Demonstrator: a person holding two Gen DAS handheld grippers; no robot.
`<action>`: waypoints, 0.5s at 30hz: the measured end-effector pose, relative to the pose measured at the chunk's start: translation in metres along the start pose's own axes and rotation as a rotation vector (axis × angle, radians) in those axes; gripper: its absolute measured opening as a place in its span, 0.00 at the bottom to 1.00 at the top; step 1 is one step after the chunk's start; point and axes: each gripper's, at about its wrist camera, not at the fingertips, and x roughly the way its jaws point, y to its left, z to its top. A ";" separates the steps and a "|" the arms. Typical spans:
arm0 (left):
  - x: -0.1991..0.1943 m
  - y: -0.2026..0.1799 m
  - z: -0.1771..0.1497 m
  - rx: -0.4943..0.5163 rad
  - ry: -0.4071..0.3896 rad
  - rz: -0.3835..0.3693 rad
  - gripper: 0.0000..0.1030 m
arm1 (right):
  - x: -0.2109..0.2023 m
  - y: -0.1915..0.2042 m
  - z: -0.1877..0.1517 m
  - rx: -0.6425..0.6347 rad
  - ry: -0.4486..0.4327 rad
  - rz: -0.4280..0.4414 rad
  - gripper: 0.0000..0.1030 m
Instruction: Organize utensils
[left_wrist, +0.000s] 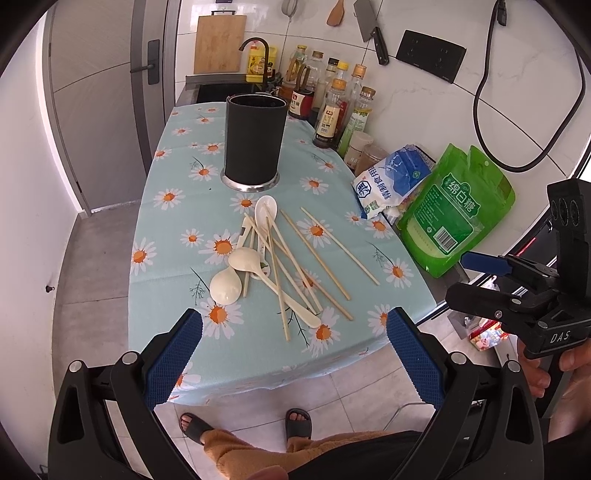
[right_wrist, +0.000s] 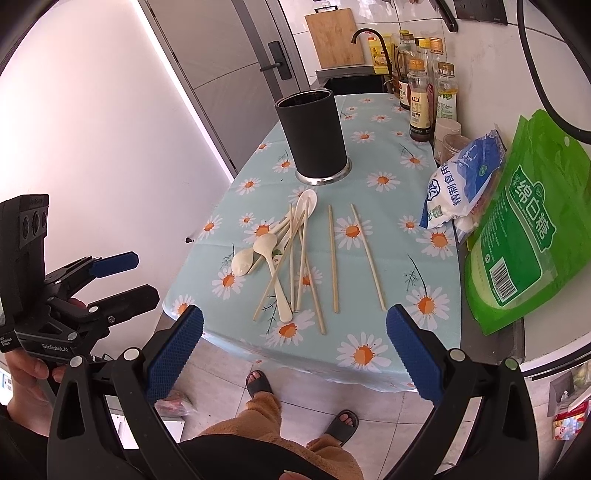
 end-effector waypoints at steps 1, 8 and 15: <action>0.000 0.000 0.000 -0.001 -0.001 0.002 0.94 | 0.000 0.000 0.000 0.000 -0.001 -0.001 0.96; 0.001 -0.001 0.002 0.005 0.001 0.008 0.94 | 0.001 0.002 0.000 -0.022 0.001 0.013 0.96; 0.003 -0.004 0.005 0.014 0.008 0.022 0.94 | 0.002 0.002 -0.001 -0.020 0.001 0.017 0.96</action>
